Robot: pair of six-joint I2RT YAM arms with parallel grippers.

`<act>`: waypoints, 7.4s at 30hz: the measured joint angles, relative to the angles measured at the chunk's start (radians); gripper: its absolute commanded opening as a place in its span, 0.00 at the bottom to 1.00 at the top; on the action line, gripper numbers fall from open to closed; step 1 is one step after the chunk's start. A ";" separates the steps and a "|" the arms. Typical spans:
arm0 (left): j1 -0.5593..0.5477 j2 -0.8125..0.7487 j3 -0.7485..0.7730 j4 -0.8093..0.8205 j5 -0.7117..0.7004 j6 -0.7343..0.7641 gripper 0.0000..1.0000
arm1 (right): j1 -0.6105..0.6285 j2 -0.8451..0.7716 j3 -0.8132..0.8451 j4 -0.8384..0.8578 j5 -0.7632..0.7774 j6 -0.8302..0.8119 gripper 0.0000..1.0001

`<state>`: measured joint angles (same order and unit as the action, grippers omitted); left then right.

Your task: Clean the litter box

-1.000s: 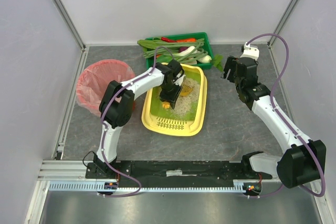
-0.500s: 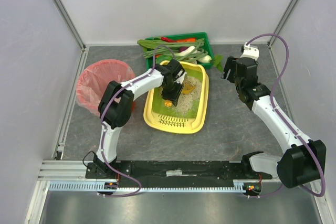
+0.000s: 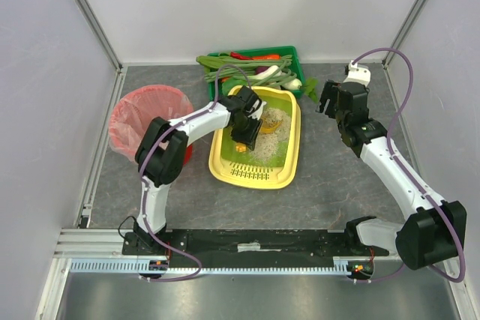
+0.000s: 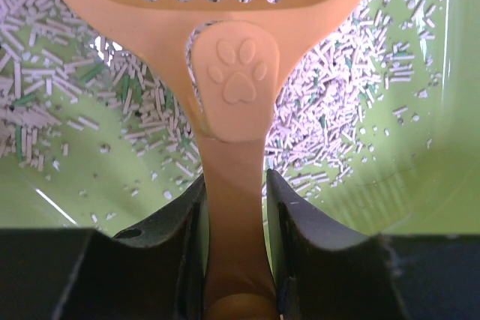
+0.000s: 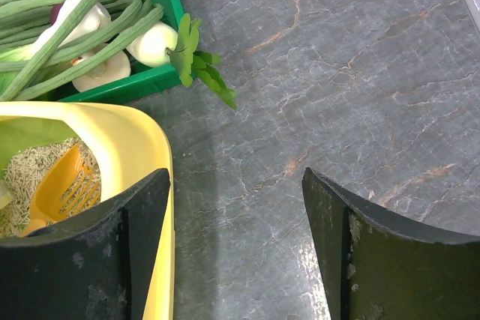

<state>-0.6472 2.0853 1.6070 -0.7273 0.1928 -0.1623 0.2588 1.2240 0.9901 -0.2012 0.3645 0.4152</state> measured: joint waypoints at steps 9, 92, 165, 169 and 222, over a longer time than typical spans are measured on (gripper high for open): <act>0.000 -0.175 -0.142 0.087 -0.007 0.000 0.02 | 0.000 -0.012 0.000 -0.002 0.000 0.000 0.80; -0.117 -0.394 -0.090 -0.376 -0.030 -0.040 0.02 | 0.000 0.023 0.012 -0.001 -0.039 0.008 0.80; -0.106 -0.377 -0.040 -0.407 -0.085 -0.033 0.02 | 0.000 0.067 0.043 0.013 -0.102 0.003 0.80; -0.138 -0.378 -0.043 -0.396 -0.072 -0.039 0.02 | 0.000 0.066 0.043 0.013 -0.101 0.003 0.80; 0.027 -0.932 -0.274 -0.270 -0.153 -0.331 0.02 | 0.000 0.035 0.031 0.013 -0.090 0.005 0.80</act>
<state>-0.6205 1.1534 1.3327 -0.9977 0.0399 -0.4931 0.2588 1.2594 1.0214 -0.1879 0.2741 0.4206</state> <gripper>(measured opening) 0.392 0.797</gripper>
